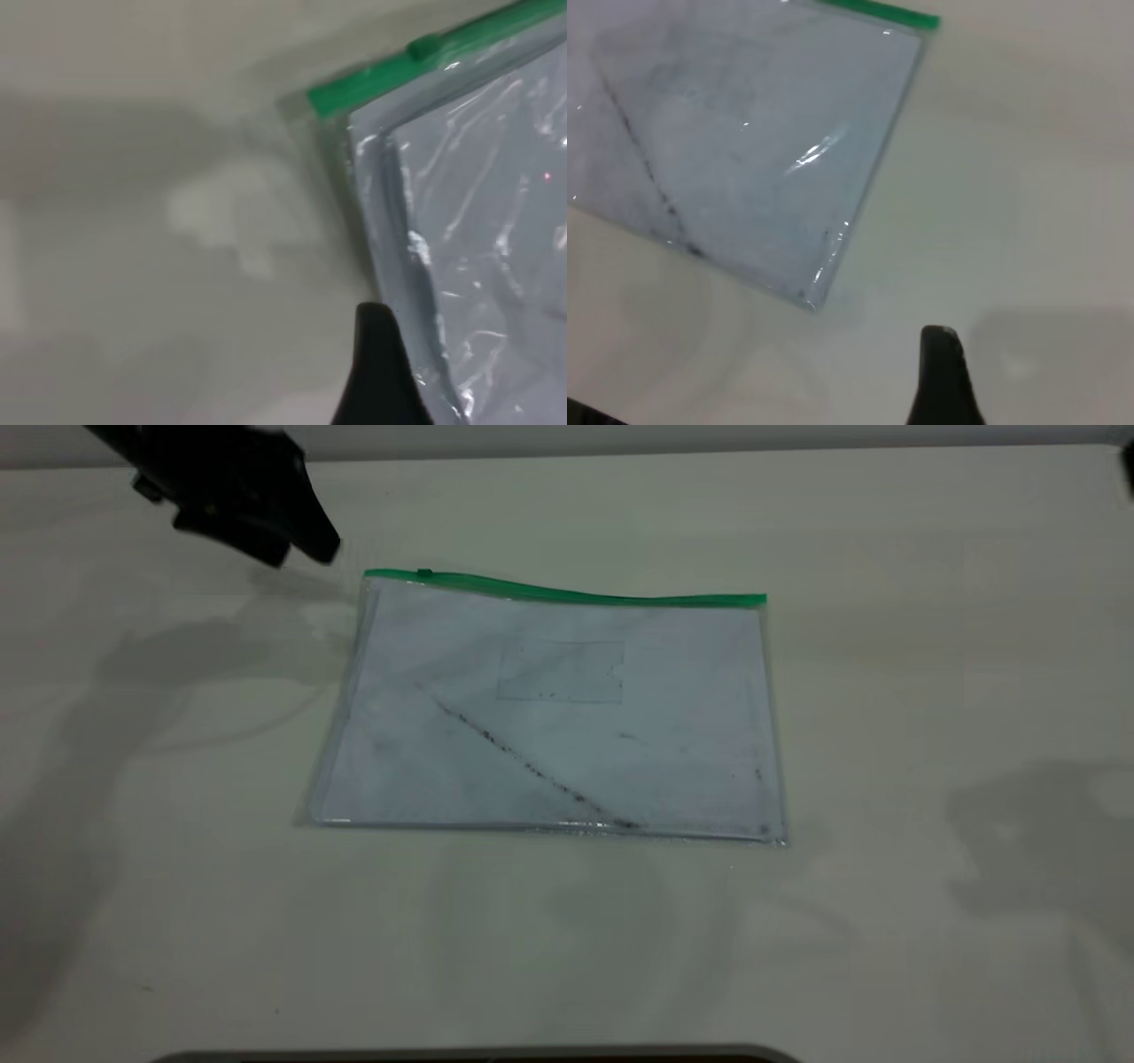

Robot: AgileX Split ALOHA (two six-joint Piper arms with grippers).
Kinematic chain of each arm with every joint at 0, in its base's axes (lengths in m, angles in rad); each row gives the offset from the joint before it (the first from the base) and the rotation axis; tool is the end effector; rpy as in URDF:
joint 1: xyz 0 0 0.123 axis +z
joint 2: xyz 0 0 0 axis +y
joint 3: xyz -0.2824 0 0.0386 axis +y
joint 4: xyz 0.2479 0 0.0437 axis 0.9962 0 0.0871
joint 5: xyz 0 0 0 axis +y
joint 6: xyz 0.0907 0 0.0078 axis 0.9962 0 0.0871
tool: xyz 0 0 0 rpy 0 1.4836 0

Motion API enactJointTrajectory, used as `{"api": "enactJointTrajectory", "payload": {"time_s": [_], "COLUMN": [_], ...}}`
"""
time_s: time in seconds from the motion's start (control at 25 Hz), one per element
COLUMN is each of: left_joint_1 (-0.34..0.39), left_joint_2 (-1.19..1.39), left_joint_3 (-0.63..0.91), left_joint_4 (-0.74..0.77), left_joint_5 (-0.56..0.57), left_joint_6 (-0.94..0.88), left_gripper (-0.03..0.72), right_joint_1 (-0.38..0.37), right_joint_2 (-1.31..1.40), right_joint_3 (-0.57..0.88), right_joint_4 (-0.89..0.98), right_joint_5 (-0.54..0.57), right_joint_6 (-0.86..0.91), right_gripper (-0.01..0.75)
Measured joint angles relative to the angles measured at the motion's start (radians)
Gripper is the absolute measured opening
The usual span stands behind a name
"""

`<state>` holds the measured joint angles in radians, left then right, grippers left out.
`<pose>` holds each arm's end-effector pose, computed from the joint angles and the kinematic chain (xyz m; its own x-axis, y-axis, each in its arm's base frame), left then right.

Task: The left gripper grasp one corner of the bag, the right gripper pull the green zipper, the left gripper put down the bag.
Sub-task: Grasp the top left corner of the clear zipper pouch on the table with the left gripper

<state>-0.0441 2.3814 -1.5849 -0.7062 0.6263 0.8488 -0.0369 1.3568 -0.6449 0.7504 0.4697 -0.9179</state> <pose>0.4633 -0.0552 0.0641 -0.8658 0.2619 -0.4264 0.3950 0.8809 -0.2609 0.2430 0.0192 0.2063 -0.7788 -0.1830 -0.5999 -0.3179 0.9397 0.1261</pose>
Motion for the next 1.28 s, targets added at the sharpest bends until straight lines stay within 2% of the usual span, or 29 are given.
{"api": "enactJointTrajectory", "payload": {"time_s": [0.28,0.6,0.96,1.04,1.12,1.28], "left_joint_1": [0.000,0.000,0.001,0.001,0.001,0.001], "left_joint_2": [0.110,0.197,0.265,0.274,0.275,0.276], "left_joint_3": [-0.055,-0.117,-0.140,-0.142,-0.142,-0.147], "left_joint_4": [-0.113,-0.206,-0.407,-0.429,-0.439,-0.478], "left_joint_5": [-0.007,-0.038,0.016,0.026,0.040,0.086], "left_joint_6": [0.117,0.178,0.333,0.376,0.422,0.557], "left_gripper": [0.588,0.588,0.578,0.537,0.456,0.150], "right_joint_1": [0.075,0.078,0.078,0.078,0.078,0.078], "right_joint_2": [0.078,0.088,0.088,0.088,0.089,0.103], "right_joint_3": [-0.037,-0.049,-0.059,-0.071,-0.080,-0.093], "right_joint_4": [0.008,0.014,0.014,0.014,0.014,0.014], "right_joint_5": [-0.024,-0.031,-0.031,-0.034,-0.041,-0.057], "right_joint_6": [-0.011,-0.016,-0.018,-0.018,-0.018,-0.025], "right_gripper": [0.579,0.579,0.579,0.578,0.573,0.537]}}
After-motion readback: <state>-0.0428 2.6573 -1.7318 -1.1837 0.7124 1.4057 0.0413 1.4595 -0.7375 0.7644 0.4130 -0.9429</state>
